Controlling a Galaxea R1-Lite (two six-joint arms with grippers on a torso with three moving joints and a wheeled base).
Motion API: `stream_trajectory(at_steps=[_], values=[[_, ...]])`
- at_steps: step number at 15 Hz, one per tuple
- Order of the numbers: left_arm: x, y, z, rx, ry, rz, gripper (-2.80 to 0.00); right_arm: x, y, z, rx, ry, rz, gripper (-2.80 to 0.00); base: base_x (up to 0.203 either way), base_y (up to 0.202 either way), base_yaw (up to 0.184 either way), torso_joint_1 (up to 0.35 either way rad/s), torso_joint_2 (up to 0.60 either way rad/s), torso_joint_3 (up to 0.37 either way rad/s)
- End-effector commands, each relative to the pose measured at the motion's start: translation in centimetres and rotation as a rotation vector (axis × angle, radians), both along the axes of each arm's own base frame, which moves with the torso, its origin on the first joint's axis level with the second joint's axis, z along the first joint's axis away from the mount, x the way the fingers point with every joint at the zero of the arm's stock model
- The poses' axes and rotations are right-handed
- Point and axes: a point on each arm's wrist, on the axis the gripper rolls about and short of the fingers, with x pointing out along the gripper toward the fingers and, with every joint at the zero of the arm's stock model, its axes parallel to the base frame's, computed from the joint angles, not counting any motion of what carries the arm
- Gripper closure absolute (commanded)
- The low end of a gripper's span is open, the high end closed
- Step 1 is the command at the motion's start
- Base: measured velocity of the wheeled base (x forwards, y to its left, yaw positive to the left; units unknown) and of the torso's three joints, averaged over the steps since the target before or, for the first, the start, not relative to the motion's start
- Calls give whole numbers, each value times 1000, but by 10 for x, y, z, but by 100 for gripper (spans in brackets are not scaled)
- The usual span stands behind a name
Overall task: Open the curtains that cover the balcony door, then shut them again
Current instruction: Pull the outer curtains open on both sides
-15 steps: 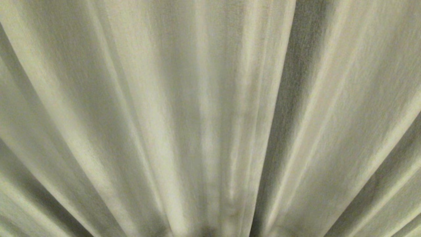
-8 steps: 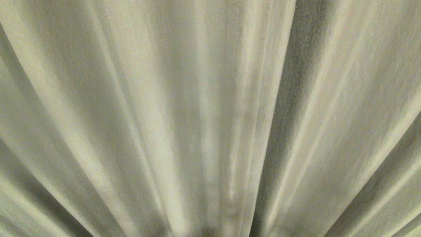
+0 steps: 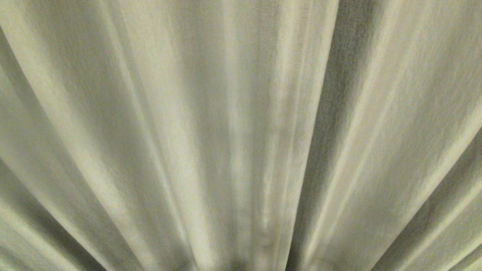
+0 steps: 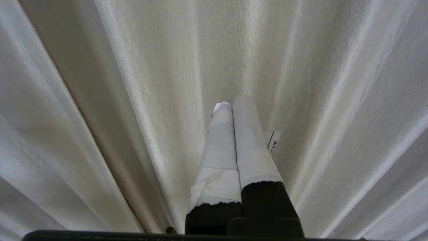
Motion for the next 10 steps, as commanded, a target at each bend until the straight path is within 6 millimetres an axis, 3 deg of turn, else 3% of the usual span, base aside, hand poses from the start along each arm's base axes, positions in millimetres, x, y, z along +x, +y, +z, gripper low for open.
stream_trajectory(at_steps=[1,10], values=[[0,0,0,0,0,0,0,0,0,0,-2,0,1,0,0,0,0,0,0,0],[0,0,0,0,0,1,0,0,1,2,-122,-22,45,0,0,0,0,0,0,0]])
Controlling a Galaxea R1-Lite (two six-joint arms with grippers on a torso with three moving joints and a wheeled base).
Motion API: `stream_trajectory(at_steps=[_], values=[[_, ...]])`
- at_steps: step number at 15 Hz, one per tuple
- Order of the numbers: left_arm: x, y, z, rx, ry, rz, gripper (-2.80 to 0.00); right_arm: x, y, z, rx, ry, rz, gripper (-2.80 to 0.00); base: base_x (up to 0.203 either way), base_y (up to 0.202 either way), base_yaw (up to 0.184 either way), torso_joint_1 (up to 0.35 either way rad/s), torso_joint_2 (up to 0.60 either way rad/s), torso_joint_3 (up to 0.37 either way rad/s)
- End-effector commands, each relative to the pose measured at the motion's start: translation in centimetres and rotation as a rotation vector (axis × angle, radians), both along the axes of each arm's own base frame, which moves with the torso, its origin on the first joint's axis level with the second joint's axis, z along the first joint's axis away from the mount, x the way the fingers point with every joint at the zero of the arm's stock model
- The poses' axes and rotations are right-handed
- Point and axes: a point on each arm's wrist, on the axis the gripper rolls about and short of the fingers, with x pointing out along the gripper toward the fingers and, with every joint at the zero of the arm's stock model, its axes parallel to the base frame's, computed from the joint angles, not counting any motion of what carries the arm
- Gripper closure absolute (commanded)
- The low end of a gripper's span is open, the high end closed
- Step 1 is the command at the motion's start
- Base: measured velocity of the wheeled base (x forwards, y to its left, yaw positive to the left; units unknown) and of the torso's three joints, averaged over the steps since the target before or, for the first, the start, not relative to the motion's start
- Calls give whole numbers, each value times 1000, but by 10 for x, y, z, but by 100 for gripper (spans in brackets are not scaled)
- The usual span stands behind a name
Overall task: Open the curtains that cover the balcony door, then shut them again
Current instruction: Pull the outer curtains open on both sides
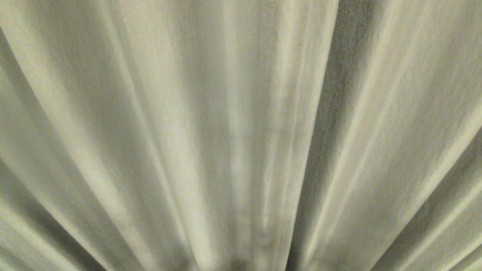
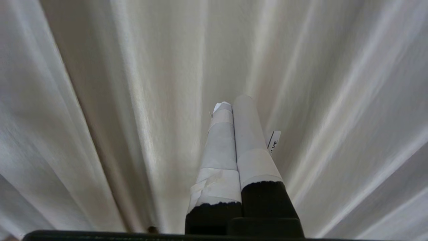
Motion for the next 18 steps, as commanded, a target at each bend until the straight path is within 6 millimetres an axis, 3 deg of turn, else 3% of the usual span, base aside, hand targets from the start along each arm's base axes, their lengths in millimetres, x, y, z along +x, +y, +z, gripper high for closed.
stream_trajectory(at_steps=[1,3,5,9,13,15,16,18], values=[[0,0,0,0,0,0,0,0,0,1,-17,-1,6,0,0,0,0,0,0,0],[0,0,0,0,0,0,0,4,0,2,-32,36,12,0,0,0,0,0,0,0],[0,0,0,0,0,0,0,11,2,15,-24,72,83,0,0,0,0,0,0,0],[0,0,0,0,0,0,0,38,9,78,-4,93,397,0,0,0,0,0,0,0],[0,0,0,0,0,1,0,79,14,164,-1,33,590,0,0,0,0,0,0,0],[0,0,0,0,0,0,0,100,21,198,-1,9,697,0,0,0,0,0,0,0],[0,0,0,0,0,0,0,111,27,211,0,5,745,-280,0,0,0,0,0,0],[0,0,0,0,0,1,0,138,35,228,-1,14,784,-280,0,0,0,0,0,0]])
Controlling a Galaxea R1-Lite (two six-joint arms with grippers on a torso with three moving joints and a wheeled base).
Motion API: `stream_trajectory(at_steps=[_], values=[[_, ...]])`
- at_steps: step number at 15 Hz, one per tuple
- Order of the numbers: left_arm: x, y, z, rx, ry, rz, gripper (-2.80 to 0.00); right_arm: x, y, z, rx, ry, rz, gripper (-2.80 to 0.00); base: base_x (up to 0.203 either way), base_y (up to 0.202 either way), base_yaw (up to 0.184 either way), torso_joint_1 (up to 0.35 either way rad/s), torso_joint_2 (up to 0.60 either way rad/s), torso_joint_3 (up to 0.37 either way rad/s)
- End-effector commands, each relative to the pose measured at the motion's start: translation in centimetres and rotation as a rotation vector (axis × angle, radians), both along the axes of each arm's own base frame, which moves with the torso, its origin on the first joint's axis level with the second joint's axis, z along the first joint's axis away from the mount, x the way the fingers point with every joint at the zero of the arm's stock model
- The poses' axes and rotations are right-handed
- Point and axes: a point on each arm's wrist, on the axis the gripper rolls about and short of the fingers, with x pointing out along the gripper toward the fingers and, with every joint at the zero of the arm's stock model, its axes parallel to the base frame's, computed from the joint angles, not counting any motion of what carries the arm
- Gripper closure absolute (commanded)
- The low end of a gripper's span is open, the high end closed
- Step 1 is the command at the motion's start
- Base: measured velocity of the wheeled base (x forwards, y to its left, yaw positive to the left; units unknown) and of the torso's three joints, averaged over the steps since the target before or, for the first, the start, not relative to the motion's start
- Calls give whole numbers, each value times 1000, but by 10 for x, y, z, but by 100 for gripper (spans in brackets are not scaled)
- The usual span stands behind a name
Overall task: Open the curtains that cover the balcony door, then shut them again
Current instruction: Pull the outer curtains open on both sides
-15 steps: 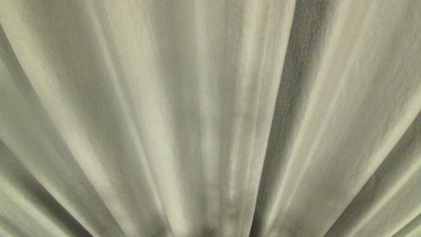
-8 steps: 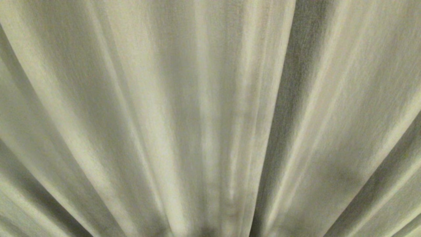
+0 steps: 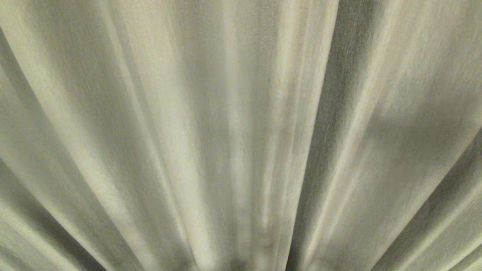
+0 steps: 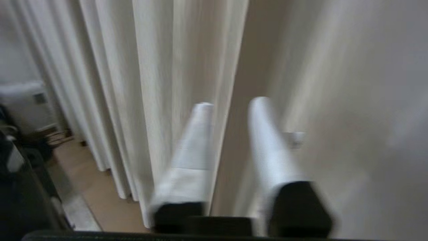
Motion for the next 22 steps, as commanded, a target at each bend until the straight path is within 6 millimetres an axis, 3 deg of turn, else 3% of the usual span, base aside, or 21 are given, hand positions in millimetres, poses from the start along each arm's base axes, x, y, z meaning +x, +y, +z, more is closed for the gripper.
stream_trajectory(at_steps=[1,6,13,17,20,22], values=[[0,0,0,0,0,0,0,54,14,17,-17,60,41,-280,0,0,0,0,0,0],[0,0,0,0,0,0,0,109,26,52,-18,24,15,-280,0,0,0,0,0,0],[0,0,0,0,0,0,0,172,37,69,-80,-52,-267,-280,0,0,0,0,0,0],[0,0,0,0,0,1,0,193,60,81,-60,-86,-285,-280,0,0,0,0,0,0],[0,0,0,0,0,1,0,195,80,84,-51,-102,-249,-280,0,0,0,0,0,0],[0,0,0,0,0,-1,0,198,83,81,-77,-115,-247,-280,0,0,0,0,0,0]])
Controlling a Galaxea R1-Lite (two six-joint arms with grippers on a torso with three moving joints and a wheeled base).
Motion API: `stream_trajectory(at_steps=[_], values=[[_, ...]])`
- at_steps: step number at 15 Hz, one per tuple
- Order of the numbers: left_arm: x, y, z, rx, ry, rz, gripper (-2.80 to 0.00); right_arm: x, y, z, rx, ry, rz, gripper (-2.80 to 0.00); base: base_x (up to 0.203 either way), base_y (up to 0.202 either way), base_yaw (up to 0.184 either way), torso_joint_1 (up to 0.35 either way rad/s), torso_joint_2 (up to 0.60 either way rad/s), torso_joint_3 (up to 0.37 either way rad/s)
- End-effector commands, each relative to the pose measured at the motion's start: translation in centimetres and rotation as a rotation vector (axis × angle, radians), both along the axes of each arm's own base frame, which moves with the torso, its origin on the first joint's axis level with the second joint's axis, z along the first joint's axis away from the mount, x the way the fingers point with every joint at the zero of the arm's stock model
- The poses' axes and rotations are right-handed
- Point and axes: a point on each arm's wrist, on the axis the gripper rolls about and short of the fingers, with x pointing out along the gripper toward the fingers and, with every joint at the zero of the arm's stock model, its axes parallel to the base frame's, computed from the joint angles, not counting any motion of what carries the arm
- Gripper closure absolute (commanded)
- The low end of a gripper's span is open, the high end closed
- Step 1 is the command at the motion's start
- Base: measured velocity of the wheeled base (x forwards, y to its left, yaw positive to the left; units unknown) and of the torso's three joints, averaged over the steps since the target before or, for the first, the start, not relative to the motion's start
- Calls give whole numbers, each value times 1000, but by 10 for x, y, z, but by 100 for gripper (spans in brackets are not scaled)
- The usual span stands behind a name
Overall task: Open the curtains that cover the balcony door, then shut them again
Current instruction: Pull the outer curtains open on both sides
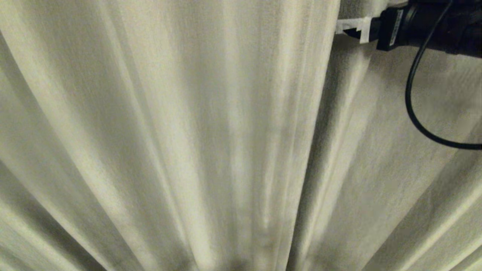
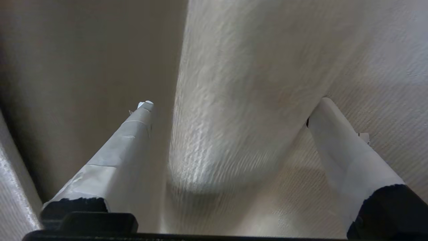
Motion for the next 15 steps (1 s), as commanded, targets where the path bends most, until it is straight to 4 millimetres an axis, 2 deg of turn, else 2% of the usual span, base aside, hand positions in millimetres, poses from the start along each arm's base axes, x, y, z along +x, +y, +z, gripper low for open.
stream_trajectory(at_steps=[1,2,3,10,12,15], values=[[0,0,0,-1,0,1,0,8,6,-5,-20,-5,3,-280,0,0,0,0,0,0],[0,0,0,0,0,0,0,10,5,-4,-11,-20,-15,-280,0,0,0,0,0,0],[0,0,0,0,0,1,0,13,6,-4,-2,-32,-45,0,0,0,0,0,0,0],[0,0,0,0,0,0,0,17,-3,0,55,-58,-306,0,0,0,0,0,0,0],[0,0,0,0,0,0,0,16,-17,5,64,-75,-352,0,0,0,0,0,0,0],[0,0,0,0,0,0,0,16,-54,15,76,-109,-470,0,0,0,0,0,0,0]])
